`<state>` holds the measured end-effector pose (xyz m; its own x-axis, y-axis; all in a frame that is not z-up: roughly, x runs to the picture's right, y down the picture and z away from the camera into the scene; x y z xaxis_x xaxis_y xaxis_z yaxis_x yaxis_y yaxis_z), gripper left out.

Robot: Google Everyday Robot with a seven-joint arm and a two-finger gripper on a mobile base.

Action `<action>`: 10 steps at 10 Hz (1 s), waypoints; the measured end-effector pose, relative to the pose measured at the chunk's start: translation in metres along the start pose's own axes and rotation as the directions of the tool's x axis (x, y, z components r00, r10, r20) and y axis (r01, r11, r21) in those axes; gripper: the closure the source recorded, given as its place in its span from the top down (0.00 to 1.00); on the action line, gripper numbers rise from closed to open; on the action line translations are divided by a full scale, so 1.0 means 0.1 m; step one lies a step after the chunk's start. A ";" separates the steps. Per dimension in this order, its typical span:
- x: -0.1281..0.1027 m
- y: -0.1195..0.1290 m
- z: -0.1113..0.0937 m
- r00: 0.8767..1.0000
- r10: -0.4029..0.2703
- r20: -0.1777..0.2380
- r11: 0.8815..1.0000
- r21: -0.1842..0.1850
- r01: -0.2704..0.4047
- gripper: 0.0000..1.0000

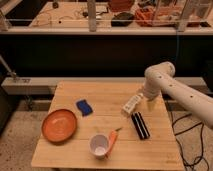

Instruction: Place the bottle in the ceramic bowl

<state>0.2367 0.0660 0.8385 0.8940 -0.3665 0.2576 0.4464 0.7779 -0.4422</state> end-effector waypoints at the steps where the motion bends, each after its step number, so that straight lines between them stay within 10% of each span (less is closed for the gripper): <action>1: -0.02 0.00 0.07 1.000 -0.015 0.002 1.000 -0.004 0.015 0.80; 10: -0.16 0.03 0.36 0.996 -0.090 0.012 0.996 -0.023 0.090 0.80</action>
<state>0.2217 0.0926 0.8645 0.8498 -0.4289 0.3065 0.5259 0.7296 -0.4372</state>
